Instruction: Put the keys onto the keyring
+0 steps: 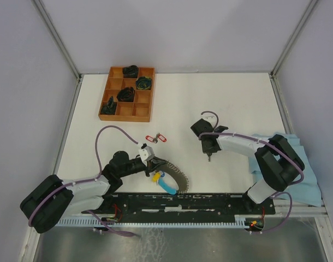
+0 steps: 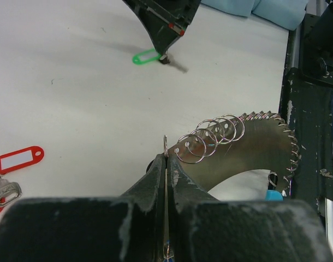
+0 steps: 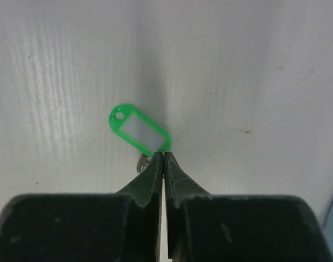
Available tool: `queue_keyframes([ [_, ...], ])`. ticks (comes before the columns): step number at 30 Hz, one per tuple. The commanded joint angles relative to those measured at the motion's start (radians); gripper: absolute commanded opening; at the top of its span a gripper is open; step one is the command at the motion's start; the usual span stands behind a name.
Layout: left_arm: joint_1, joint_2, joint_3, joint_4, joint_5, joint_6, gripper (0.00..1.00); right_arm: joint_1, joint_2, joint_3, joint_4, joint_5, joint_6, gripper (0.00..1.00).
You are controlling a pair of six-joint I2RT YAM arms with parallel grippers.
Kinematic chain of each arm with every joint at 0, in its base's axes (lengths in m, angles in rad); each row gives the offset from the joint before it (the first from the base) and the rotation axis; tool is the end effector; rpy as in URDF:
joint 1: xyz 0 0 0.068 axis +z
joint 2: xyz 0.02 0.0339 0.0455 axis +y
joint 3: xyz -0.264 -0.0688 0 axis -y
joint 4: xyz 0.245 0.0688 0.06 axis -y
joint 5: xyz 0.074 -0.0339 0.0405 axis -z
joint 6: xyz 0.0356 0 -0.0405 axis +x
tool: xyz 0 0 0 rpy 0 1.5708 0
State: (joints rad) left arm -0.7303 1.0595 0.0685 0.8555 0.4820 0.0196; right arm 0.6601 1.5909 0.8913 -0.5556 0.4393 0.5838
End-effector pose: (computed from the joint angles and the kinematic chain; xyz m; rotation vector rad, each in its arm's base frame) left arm 0.1230 -0.1322 0.1574 0.9857 1.4840 -0.9304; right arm 0.2339 0.1624 0.1646 -0.0069 2.6259 -0.2329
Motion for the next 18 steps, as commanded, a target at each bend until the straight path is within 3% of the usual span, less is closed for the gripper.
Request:
queue_keyframes([
  [1, 0.000, 0.008, 0.042, 0.102, 0.029, 0.045, 0.03, 0.055, 0.000, -0.012, 0.081, -0.035, 0.155, 0.09],
  [10, 0.000, 0.017, 0.070, 0.101, 0.040, 0.046, 0.03, 0.067, -0.064, 0.047, 0.027, -0.210, 0.069, 0.38],
  [18, 0.000, 0.011, 0.077, 0.099, 0.041, 0.046, 0.03, 0.000, -0.120, 0.053, -0.032, -0.368, -0.123, 0.48],
])
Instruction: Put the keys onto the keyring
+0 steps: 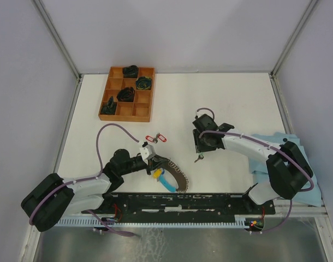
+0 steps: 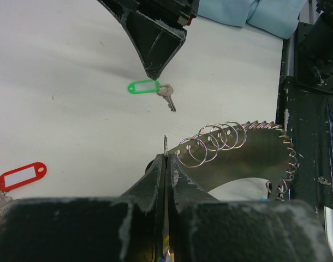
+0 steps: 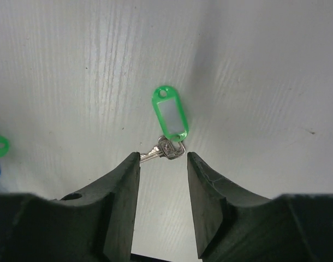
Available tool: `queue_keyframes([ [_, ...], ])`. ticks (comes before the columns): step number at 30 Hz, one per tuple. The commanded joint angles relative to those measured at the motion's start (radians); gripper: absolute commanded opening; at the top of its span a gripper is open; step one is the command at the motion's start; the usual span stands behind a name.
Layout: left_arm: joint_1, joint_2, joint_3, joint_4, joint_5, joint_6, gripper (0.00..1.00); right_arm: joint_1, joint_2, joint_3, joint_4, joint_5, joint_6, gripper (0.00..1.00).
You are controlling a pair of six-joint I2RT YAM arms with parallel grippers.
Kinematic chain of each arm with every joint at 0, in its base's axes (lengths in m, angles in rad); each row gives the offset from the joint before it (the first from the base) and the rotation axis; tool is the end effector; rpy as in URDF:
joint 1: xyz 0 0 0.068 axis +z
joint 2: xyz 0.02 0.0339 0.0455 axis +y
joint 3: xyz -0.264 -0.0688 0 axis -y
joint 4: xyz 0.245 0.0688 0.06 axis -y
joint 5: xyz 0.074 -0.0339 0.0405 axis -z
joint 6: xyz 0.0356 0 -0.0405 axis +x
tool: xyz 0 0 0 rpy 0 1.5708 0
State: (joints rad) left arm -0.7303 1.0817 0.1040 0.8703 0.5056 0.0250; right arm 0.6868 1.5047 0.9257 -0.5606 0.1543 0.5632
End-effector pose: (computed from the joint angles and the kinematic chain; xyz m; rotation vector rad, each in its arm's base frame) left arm 0.1280 -0.1377 0.1657 0.9995 1.4436 -0.9451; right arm 0.2247 0.1772 0.1939 -0.1210 2.6956 0.1766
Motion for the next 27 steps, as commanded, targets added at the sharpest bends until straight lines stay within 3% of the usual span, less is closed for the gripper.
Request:
queue_keyframes([
  [1, 0.000, -0.010, 0.042, 0.085, 0.016, 0.040, 0.03, -0.027, -0.033, 0.015, -0.034, -0.084, -0.115, 0.49],
  [15, 0.000, 0.011, 0.043, 0.091, 0.015, 0.033, 0.03, -0.023, 0.017, -0.096, 0.057, -0.165, -0.026, 0.43],
  [27, 0.000, 0.001, 0.039, 0.083, 0.005, 0.033, 0.03, 0.041, 0.023, 0.012, -0.002, 0.113, 0.007, 0.34],
])
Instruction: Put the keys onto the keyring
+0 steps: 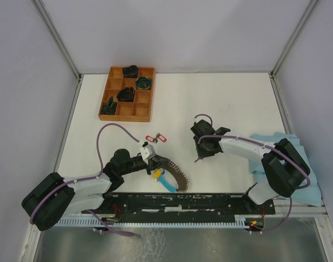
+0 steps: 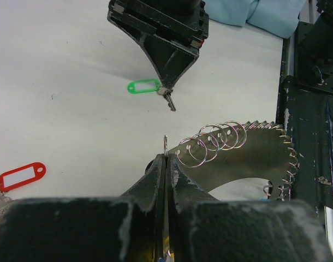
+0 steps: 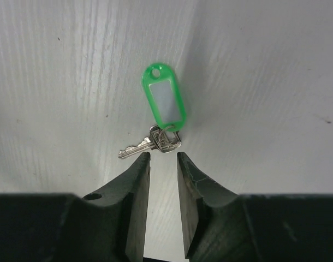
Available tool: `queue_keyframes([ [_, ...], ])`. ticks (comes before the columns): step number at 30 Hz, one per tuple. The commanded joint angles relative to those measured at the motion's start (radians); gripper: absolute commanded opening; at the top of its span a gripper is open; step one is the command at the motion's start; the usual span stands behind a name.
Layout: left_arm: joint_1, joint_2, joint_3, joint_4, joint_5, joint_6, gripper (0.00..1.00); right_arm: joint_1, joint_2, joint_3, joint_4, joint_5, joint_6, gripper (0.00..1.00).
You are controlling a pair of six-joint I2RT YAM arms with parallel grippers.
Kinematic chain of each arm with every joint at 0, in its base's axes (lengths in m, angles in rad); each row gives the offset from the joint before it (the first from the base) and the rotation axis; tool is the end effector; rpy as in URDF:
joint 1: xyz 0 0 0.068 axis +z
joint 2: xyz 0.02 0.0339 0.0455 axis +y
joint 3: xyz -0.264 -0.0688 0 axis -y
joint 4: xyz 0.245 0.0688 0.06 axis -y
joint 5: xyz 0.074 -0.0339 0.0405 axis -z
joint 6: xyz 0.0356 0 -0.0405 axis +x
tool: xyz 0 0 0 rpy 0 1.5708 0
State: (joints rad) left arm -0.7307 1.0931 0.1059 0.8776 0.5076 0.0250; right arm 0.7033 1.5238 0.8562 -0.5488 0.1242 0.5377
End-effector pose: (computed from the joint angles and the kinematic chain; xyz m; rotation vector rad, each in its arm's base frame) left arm 0.1286 -0.1385 0.1651 1.0018 1.4449 -0.9471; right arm 0.2127 0.1745 0.1701 -0.1989 2.7712 0.1487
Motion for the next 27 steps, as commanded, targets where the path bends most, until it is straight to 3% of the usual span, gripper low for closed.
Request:
queue_keyframes([
  [1, 0.001, -0.014, 0.035, 0.075, 0.002, 0.033, 0.03, 0.030, 0.015, 0.090, -0.020, 0.165, 0.036, 0.33],
  [22, 0.001, -0.028, 0.034, 0.058, -0.006, 0.038, 0.03, 0.079, 0.152, 0.146, -0.056, 0.216, 0.062, 0.23],
  [27, 0.001, -0.031, 0.034, 0.055, -0.006, 0.038, 0.03, 0.079, 0.163, 0.145, -0.057, 0.227, 0.057, 0.16],
])
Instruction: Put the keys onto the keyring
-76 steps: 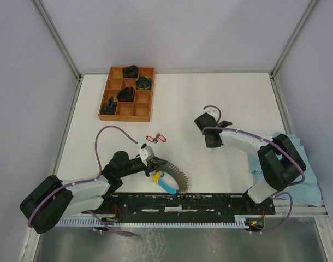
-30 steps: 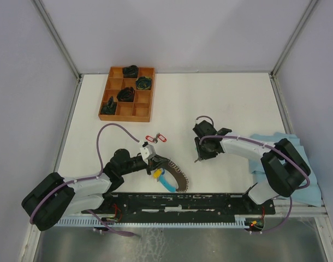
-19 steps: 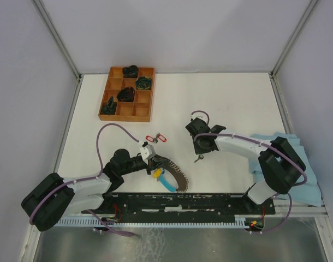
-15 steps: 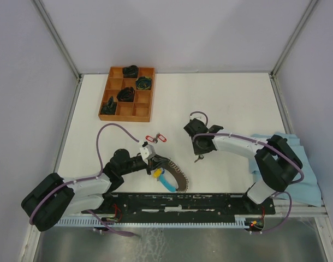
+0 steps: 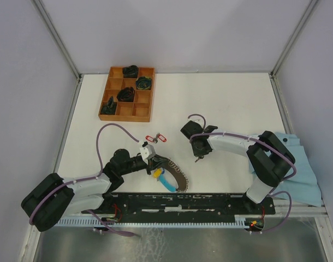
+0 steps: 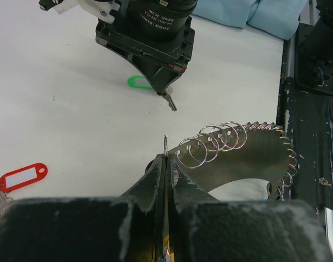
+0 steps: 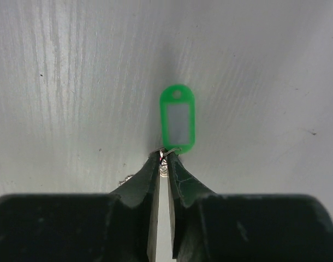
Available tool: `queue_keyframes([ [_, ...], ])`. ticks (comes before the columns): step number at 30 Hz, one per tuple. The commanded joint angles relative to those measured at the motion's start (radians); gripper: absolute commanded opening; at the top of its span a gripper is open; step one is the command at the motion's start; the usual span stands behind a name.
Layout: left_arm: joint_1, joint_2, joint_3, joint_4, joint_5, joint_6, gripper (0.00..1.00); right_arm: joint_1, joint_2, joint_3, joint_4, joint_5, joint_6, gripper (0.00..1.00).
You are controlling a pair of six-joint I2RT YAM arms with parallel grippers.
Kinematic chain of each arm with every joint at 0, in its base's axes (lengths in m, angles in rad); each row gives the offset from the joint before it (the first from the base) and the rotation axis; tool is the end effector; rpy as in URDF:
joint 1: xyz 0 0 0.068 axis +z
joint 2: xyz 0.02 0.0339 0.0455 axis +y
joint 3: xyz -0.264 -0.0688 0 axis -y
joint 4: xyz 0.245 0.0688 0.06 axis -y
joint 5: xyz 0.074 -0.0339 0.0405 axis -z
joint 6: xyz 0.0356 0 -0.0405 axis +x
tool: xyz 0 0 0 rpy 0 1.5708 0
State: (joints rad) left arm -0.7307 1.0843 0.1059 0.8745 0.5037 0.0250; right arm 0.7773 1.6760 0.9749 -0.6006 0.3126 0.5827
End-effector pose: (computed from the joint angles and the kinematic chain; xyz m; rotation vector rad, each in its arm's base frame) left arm 0.1284 -0.1381 0.1662 0.9976 1.4405 -0.9437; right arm 0.2232 0.2042 0.1599 -0.2077 2.7290 -0.1024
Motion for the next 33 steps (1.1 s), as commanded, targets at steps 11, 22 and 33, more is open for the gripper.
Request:
queue_keyframes([
  [11, 0.001, -0.033, 0.032, 0.058, -0.007, 0.036, 0.03, -0.009, -0.124, 0.072, -0.038, 0.004, -0.071, 0.01],
  [22, 0.001, -0.052, 0.031, 0.044, -0.017, 0.033, 0.03, -0.189, -0.191, 0.158, -0.099, -0.035, -0.166, 0.01],
  [33, 0.002, -0.042, 0.037, 0.034, -0.022, 0.032, 0.03, -0.216, -0.161, 0.087, -0.066, 0.046, -0.061, 0.01],
])
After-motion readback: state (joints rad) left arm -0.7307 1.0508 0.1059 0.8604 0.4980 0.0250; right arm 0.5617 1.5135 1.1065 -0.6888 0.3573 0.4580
